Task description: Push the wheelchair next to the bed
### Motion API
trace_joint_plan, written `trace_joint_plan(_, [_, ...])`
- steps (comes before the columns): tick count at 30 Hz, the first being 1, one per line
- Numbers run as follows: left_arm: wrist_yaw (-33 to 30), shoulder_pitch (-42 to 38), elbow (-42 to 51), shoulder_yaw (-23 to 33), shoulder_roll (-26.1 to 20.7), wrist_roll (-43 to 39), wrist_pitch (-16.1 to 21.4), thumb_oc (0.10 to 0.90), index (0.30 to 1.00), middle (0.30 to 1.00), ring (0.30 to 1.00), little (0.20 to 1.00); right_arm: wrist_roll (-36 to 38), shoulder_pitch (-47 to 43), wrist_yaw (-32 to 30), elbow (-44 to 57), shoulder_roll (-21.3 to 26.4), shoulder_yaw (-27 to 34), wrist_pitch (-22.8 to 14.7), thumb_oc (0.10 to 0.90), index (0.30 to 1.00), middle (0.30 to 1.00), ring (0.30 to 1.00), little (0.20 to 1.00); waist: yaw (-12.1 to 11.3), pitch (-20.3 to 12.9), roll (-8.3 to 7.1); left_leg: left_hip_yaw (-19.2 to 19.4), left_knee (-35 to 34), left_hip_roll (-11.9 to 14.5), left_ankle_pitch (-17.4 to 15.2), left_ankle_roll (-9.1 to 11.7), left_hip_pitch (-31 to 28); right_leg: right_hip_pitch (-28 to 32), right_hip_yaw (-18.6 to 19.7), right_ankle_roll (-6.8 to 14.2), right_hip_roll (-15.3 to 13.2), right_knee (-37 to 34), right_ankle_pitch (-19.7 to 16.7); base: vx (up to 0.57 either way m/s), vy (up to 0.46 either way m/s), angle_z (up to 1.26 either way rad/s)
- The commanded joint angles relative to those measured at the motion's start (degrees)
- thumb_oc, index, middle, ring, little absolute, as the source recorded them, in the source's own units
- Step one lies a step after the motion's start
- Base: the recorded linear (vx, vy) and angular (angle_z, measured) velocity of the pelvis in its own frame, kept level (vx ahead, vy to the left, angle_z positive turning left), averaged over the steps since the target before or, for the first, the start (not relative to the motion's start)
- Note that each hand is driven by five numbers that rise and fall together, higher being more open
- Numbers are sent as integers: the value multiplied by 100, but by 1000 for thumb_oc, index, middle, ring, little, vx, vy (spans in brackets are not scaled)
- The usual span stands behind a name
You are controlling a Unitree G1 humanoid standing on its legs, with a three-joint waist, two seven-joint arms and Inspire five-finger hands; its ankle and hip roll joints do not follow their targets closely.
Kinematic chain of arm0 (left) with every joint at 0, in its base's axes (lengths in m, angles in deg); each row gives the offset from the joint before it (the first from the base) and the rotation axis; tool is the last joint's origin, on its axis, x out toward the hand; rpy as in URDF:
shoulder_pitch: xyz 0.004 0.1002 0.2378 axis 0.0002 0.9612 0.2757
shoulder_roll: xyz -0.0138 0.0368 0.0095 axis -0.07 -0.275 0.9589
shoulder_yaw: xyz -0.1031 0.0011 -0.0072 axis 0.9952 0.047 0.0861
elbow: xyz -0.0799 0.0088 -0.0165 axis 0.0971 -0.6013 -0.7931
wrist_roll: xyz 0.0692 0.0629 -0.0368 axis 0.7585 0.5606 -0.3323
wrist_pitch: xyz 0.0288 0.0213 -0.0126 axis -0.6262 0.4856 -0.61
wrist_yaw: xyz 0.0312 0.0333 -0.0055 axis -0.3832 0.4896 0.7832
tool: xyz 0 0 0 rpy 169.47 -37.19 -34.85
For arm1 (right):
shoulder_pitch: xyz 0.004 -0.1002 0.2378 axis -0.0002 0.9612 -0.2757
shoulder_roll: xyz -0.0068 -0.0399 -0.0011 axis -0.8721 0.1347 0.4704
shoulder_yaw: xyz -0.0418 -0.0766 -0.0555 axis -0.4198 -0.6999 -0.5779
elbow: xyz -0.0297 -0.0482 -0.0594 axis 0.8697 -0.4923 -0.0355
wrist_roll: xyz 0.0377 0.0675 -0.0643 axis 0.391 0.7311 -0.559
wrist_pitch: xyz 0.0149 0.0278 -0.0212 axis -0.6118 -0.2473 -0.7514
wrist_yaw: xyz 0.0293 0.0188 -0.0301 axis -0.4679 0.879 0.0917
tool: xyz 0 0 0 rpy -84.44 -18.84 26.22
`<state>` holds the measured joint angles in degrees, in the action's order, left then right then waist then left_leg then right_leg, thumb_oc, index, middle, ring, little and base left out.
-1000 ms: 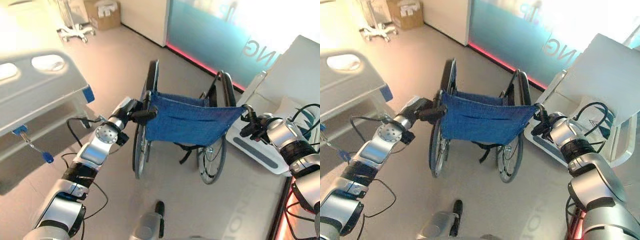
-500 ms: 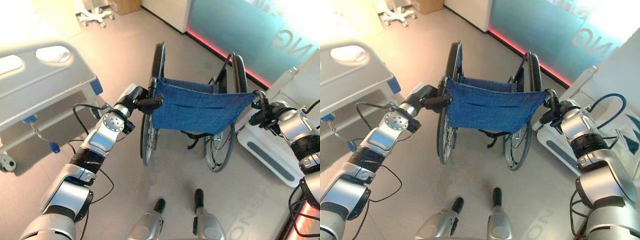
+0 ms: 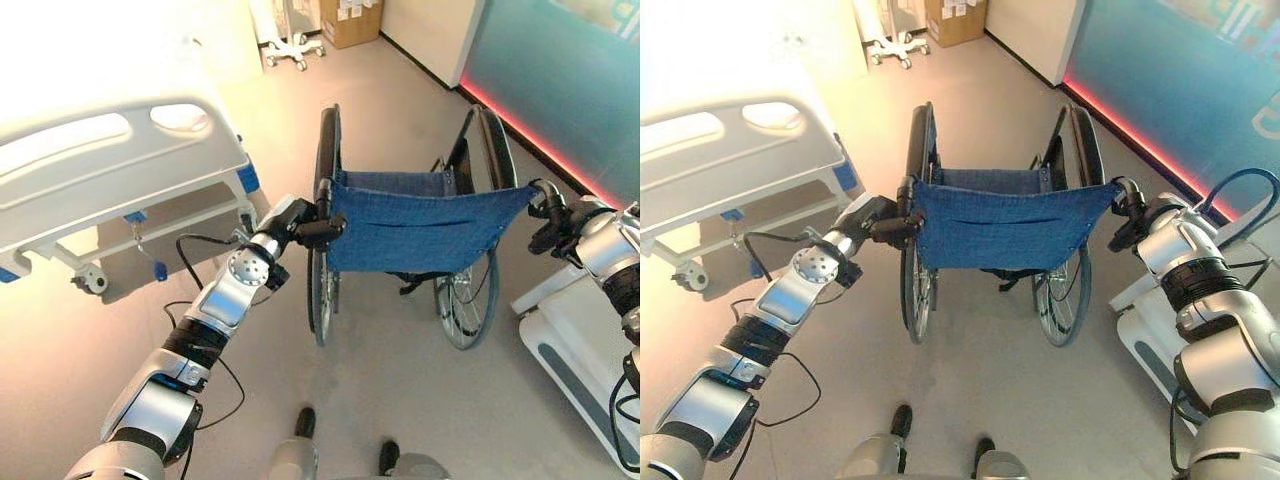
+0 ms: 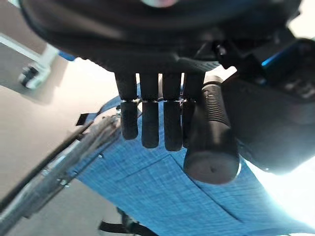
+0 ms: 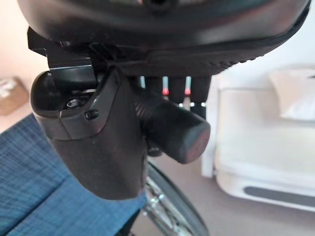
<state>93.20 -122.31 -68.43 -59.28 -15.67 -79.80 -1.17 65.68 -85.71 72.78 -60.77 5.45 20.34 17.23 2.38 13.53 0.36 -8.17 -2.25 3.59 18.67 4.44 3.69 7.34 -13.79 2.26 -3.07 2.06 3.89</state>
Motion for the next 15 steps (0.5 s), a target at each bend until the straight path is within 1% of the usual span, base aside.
trace_joint_plan(1, [236, 762, -258, -1008, -392, 700, 18, 400, 300, 300, 300, 300, -238, -1088, 41, 772, -342, -184, -1127, 400, 300, 300, 300, 300, -308, -330, -271, 868, 1266, 1132, -724, 316, -993, -1241, -202, 89, -271, 684, -236, 229, -271, 6])
trace_joint_plan(2, [143, 754, -399, -1031, -295, 646, 27, 400, 300, 300, 300, 300, -137, -1000, -71, 772, -323, -202, -1186, 400, 300, 300, 300, 300, -230, -384, -289, 1059, 1580, 1164, -594, 318, -1050, -1249, -377, -27, -220, 784, -124, 256, -291, -37])
trace_joint_plan(4, [121, 720, -473, -1036, -236, 627, 2, 400, 300, 300, 300, 300, -102, -892, -154, 797, -334, -168, -1177, 400, 300, 300, 300, 300, -223, -377, -304, 1125, 1741, 1145, -594, 290, -954, -1176, -441, -90, -156, 813, -46, 221, -204, -18])
trace_joint_plan(5, [112, 684, -511, -1055, -208, 632, -19, 400, 300, 300, 300, 300, -63, -825, -232, 769, -346, -148, -1204, 400, 300, 300, 300, 300, -283, -335, -317, 1067, 1763, 965, -761, 212, -805, -1070, -411, -100, -93, 808, 9, 280, -192, 47])
trace_joint_plan(6, [101, 643, -509, -1071, -185, 657, -83, 400, 300, 300, 300, 300, -7, -761, -377, 705, -408, -139, -1227, 400, 300, 300, 300, 300, -385, -260, -347, 997, 1743, 682, -966, 108, -559, -909, -310, -85, -11, 734, 24, 363, -249, 61])
trace_joint_plan(7, [104, 610, -462, -1078, -210, 646, -144, 400, 300, 300, 300, 300, 53, -721, -512, 684, -485, -144, -1193, 400, 300, 300, 300, 300, -515, -156, -386, 1018, 1767, 368, -1142, 26, -207, -670, -220, -66, 75, 600, 42, 381, -253, 67])
trace_joint_plan(8, [94, 587, -416, -1061, -198, 652, -210, 400, 300, 300, 300, 300, 99, -702, -633, 674, -566, -141, -1158, 400, 300, 300, 300, 300, -640, -36, -403, 1125, 1762, 105, -1257, -8, 133, -431, -144, -55, 161, 454, 58, 380, -231, 73])
trace_joint_plan(9, [56, 559, -373, -1052, -198, 638, -268, 400, 300, 300, 300, 300, 118, -663, -756, 630, -647, -128, -1194, 400, 300, 300, 300, 300, -770, 81, -377, 1321, 1642, -165, -1280, -28, 504, -211, -85, -46, 285, 326, 73, 315, -173, 65])
trace_joint_plan(10, [44, 557, -351, -1043, -216, 625, -279, 400, 300, 300, 300, 300, 112, -627, -804, 620, -687, -107, -1224, 400, 300, 300, 300, 300, -834, 129, -335, 1441, 1519, -271, -1227, -29, 690, -95, -55, -46, 375, 273, 83, 357, -155, 41])
trace_joint_plan(11, [-18, 568, -308, -1031, -260, 565, -308, 400, 300, 300, 300, 300, 111, -560, -882, 615, -757, -78, -1306, 400, 300, 300, 300, 300, -960, 208, -259, 1639, 1264, -429, -1122, -35, 926, 108, 23, -38, 526, 188, 107, 580, -132, -8])
trace_joint_plan(12, [-117, 634, -238, -964, -358, 476, -341, 400, 300, 300, 300, 300, 68, -506, -944, 606, -878, -56, -1472, 400, 300, 300, 300, 300, -1214, 266, -133, 1854, 673, -692, -834, -61, 1154, 429, 241, -12, 759, 111, 139, 680, -111, -38])
trace_joint_plan(13, [-169, 677, -209, -913, -420, 435, -335, 400, 300, 300, 300, 300, 26, -523, -931, 613, -943, -38, -1520, 400, 300, 300, 300, 300, -1318, 275, -103, 1922, 482, -777, -739, -109, 1144, 523, 332, -2, 817, 132, 197, 607, -56, -60])
trace_joint_plan(14, [-179, 709, -198, -864, -469, 420, -305, 400, 300, 300, 300, 300, -17, -537, -915, 617, -990, -25, -1546, 400, 300, 300, 300, 300, -1382, 273, -97, 1971, 448, -798, -782, -171, 1123, 543, 347, 5, 824, 212, 261, 393, 13, -109])
trace_joint_plan(15, [-172, 743, -196, -802, -536, 410, -272, 400, 300, 300, 300, 300, -39, -540, -894, 597, -1040, -19, -1613, 400, 300, 300, 300, 300, -1445, 234, -106, 2024, 452, -798, -923, -302, 1066, 544, 348, 21, 814, 363, 343, 302, 36, -129])
